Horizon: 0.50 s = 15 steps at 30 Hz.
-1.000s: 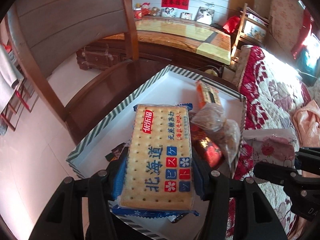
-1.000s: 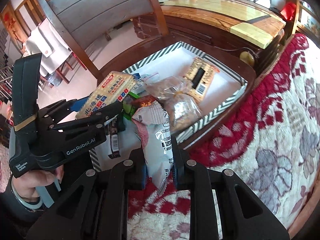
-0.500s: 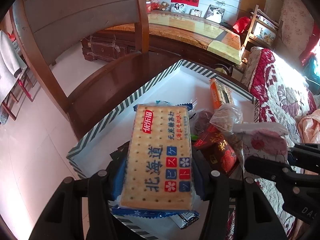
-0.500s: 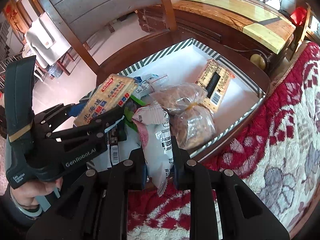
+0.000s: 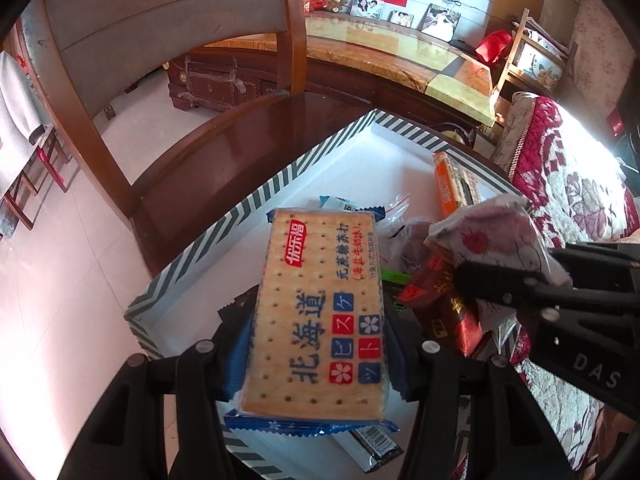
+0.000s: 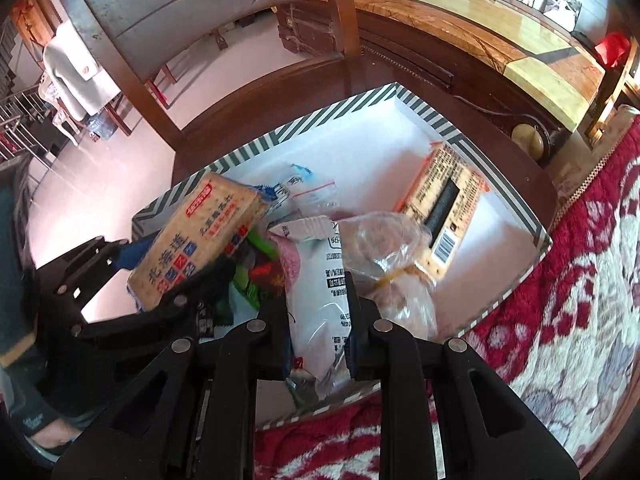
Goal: Organize snacks
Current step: 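Carry the cracker box and white sweet over the white box with both grippers, then open both grippers to drop the cracker box and white sweet into the box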
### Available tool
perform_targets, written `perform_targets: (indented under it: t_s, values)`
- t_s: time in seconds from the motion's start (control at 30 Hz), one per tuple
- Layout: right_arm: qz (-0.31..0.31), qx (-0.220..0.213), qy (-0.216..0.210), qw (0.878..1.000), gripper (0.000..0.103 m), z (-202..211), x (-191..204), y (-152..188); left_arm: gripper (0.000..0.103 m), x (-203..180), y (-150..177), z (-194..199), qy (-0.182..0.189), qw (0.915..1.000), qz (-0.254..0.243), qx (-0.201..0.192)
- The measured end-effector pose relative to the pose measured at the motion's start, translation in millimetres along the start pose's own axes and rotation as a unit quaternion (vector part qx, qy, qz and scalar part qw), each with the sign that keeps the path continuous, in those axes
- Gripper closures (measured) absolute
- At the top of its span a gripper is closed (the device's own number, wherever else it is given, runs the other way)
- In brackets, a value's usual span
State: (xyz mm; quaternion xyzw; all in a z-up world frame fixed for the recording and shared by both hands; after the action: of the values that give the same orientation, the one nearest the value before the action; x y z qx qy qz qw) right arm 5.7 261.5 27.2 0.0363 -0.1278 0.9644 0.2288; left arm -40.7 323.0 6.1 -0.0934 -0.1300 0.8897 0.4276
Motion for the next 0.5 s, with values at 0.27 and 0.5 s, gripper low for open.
perform_targets:
  t_s: [0.27, 0.5]
  values:
    - [0.008, -0.001, 0.014, 1.0, 0.086, -12, 2, -14, 0.045, -2, -4, -7, -0.002, 1.0, 0.003, 0.009]
    - [-0.002, -0.016, -0.006, 1.0, 0.064, -3, 6, -14, 0.042, 2, -4, -8, -0.011, 0.9998, 0.011, 0.011]
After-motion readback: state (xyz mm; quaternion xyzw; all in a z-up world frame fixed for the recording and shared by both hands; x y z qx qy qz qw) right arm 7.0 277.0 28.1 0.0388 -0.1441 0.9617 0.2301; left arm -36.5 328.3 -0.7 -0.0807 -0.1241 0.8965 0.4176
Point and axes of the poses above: each gripper's, at about its wrist camera, not at the fingertips, and z roughly against the way its jaws point, x to its left, y to its underside, the point moved 7 cm from there along -z, roughly the way its jaws point, and after that the axes turned 14 degrees about x, right-handed, at the moved point
